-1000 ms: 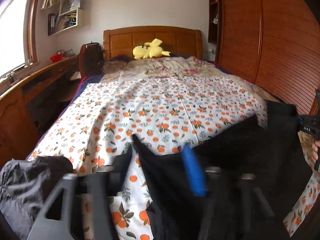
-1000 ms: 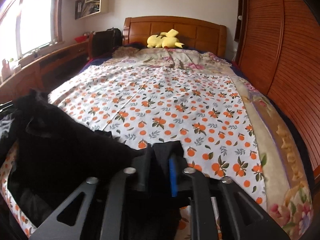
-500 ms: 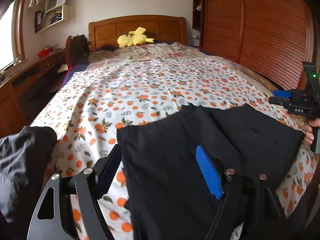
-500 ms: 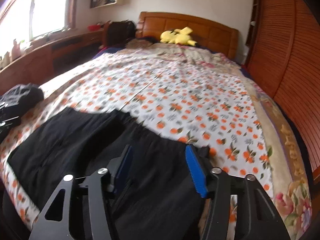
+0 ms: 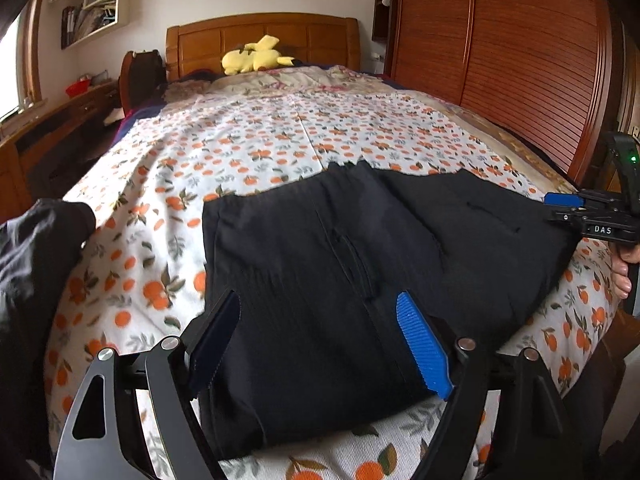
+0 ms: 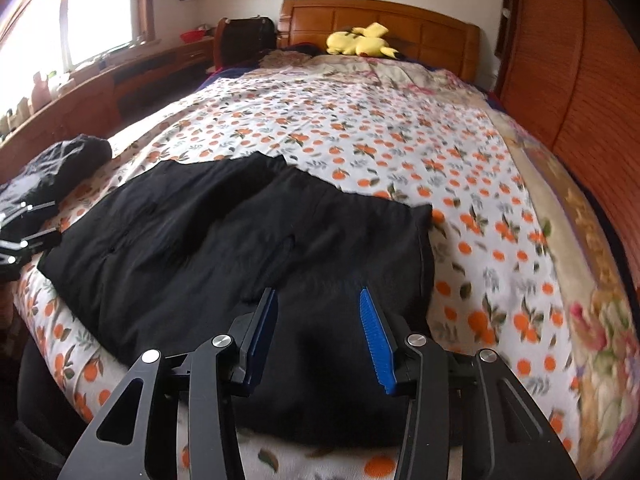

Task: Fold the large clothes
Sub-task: 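Press the folded coat flat with both open grippers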

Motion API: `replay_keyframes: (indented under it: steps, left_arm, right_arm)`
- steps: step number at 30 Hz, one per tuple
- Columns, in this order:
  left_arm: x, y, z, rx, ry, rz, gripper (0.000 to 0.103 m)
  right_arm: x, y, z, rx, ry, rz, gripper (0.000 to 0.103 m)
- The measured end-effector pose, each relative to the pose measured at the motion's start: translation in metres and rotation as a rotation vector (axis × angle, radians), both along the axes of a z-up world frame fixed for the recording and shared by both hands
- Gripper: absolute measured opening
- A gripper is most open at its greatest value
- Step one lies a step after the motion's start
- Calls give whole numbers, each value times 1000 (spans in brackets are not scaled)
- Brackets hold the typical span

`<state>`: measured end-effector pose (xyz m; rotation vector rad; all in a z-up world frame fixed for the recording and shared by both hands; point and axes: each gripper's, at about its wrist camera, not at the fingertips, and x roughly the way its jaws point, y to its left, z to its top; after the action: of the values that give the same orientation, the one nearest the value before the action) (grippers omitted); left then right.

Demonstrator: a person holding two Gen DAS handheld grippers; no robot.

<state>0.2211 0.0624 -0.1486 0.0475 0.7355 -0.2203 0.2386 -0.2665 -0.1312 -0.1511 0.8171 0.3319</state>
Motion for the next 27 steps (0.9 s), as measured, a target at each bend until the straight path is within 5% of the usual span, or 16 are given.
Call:
replay_keyframes:
  steps: [7, 20, 27]
  left_arm:
    - [-9, 4, -14, 5, 25, 8, 83]
    - [-26, 23, -12, -39, -20, -28, 83]
    - [-31, 36, -12, -61, -37, -72, 84]
  right_arm:
    - [3, -12, -56, -37, 77, -37, 41]
    - [-19, 22, -8, -78, -33, -80, 41]
    - [-15, 60, -25, -87, 12, -83, 42]
